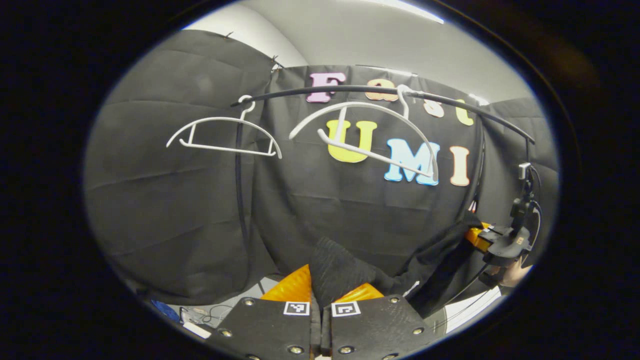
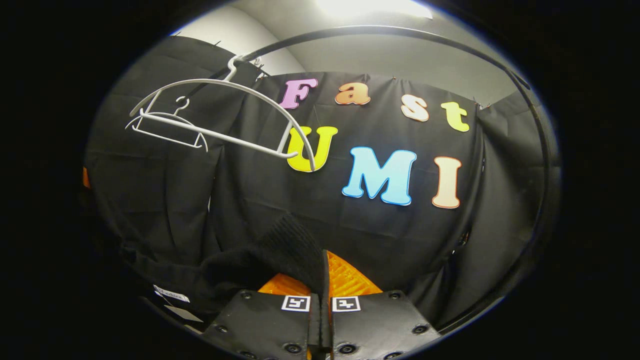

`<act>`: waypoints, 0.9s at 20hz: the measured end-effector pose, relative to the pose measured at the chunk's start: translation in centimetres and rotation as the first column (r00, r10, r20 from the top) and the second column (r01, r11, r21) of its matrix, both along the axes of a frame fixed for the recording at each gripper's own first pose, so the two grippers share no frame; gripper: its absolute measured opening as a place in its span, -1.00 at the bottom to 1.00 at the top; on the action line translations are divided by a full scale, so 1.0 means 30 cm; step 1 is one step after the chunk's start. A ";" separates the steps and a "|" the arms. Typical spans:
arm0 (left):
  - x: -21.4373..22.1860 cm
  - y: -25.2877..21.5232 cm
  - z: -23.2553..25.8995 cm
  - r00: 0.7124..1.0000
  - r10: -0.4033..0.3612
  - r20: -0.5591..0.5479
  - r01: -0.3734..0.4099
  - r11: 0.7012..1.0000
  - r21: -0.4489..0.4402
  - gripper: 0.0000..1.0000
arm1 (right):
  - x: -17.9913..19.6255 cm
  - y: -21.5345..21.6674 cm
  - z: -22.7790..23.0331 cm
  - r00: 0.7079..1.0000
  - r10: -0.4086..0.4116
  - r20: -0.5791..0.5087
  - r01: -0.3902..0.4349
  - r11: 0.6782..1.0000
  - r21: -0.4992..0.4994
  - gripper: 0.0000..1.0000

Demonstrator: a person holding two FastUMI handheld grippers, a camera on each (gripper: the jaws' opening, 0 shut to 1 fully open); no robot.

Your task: Grasp the clothes on the hanger with both hands and then place them into the laundry hamper below.

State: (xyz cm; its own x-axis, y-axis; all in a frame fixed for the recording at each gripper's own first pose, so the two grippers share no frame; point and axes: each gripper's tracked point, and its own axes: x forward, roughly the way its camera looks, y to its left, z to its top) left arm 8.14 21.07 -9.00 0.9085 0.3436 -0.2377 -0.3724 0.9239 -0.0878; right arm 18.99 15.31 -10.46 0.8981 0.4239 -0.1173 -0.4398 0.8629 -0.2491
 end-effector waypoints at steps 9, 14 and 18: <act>0.027 -0.024 -0.133 0.981 -0.193 -0.036 0.193 0.981 -0.009 -0.96 | -0.215 -0.038 -0.086 0.982 -0.117 -0.149 0.119 0.993 0.002 -0.96; 0.123 -0.044 -0.247 0.960 -0.269 -0.077 0.268 0.963 -0.029 -0.96 | -0.310 -0.018 -0.158 0.966 -0.149 -0.213 0.145 0.989 -0.034 -0.96; 0.183 -0.028 -0.317 0.949 -0.285 -0.134 0.283 0.958 -0.040 -0.96 | -0.341 -0.014 -0.271 0.919 -0.173 -0.353 0.185 0.983 0.000 -0.95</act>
